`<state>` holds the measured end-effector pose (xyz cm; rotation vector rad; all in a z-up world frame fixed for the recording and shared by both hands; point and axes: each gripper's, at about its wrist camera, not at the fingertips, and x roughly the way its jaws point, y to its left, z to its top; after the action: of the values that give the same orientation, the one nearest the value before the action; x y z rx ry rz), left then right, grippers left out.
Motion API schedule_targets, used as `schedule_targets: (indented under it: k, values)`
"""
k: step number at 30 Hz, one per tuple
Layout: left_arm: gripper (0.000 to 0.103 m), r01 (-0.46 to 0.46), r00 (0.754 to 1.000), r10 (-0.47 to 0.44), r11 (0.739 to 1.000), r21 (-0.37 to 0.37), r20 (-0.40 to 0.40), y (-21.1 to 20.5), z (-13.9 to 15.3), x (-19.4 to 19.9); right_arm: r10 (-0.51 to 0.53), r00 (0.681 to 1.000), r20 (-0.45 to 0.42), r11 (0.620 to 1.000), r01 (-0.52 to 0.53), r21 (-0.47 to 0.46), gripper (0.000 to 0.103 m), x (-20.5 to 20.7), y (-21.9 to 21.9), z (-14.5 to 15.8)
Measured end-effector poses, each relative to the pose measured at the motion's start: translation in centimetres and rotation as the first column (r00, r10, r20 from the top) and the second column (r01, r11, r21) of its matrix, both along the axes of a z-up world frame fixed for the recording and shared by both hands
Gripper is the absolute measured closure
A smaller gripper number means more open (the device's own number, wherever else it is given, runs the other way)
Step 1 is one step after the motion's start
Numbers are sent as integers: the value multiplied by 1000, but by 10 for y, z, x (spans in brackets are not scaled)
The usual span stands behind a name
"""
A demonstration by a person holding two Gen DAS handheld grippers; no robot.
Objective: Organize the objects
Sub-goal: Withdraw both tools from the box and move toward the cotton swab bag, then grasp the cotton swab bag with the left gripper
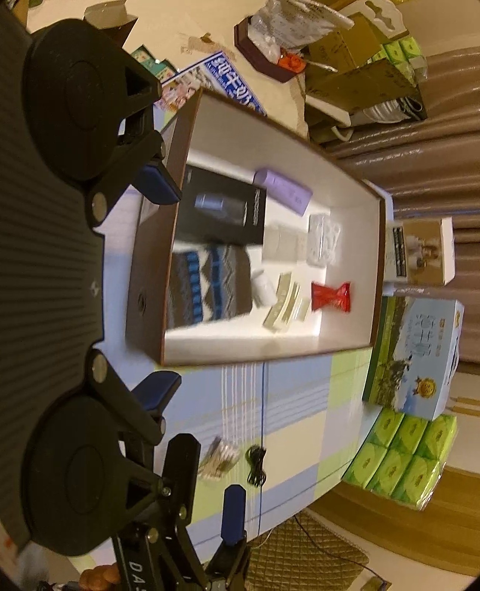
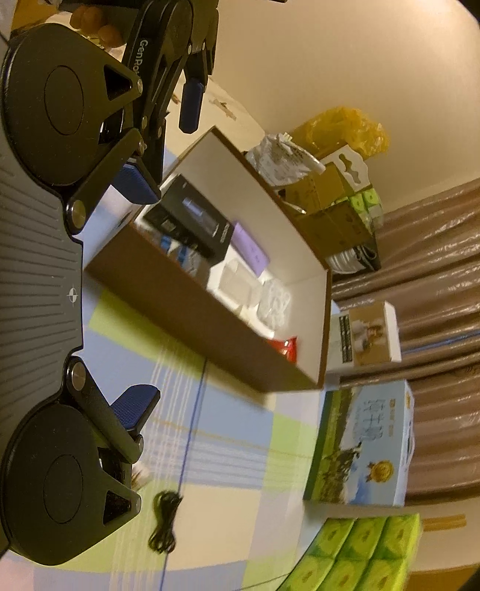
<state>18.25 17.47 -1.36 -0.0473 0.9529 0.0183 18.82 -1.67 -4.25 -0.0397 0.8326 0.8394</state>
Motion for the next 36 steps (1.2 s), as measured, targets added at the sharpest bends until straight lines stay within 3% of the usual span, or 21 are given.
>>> schedule_targets:
  k: [9, 19, 36]
  values:
    - [8, 75, 997, -75, 997, -26, -23, -68, -9, 6, -126, 992, -22, 992, 126, -25, 2, 14, -76, -7]
    - [9, 175, 982, -178, 983, -57, -67, -144, -34, 33, -281, 958, -51, 958, 277, -68, 2, 35, -154, -21]
    - [9, 236, 969, -239, 970, -54, -63, -209, -95, 83, -388, 914, -118, 917, 369, -153, 2, 79, -212, -65]
